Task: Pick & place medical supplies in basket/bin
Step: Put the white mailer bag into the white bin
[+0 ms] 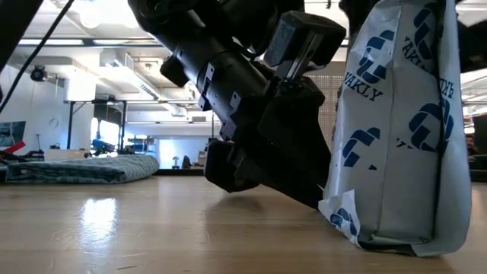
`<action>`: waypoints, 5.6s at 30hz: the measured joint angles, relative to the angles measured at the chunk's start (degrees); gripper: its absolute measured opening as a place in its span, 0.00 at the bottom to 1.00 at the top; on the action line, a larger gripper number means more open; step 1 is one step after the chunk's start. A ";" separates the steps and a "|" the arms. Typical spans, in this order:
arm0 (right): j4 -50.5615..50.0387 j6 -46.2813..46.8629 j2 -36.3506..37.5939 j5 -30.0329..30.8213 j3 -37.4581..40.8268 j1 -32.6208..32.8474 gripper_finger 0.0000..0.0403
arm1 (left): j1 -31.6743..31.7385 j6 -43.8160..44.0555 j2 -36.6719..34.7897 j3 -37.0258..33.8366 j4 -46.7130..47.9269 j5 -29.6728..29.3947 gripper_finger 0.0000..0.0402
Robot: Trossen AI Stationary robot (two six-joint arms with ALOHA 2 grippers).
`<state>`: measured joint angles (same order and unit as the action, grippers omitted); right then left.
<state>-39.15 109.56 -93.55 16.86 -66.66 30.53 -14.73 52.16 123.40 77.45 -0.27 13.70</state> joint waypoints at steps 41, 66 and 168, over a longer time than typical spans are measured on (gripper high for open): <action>2.66 -6.30 -0.27 -11.17 -1.31 -7.92 0.61 | -4.89 -6.12 -2.76 -2.85 -1.34 -17.00 0.18; 10.60 -4.32 -0.22 -19.84 3.83 -12.38 0.61 | -5.26 -6.05 -2.76 -2.86 -2.27 -18.55 0.18; 1.04 -32.38 36.39 48.28 3.22 -13.98 0.45 | -5.15 6.20 -36.37 -18.10 34.24 -50.32 0.18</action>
<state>-38.11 77.19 -57.16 65.14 -63.44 16.55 -19.88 58.36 87.04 59.35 33.96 -36.61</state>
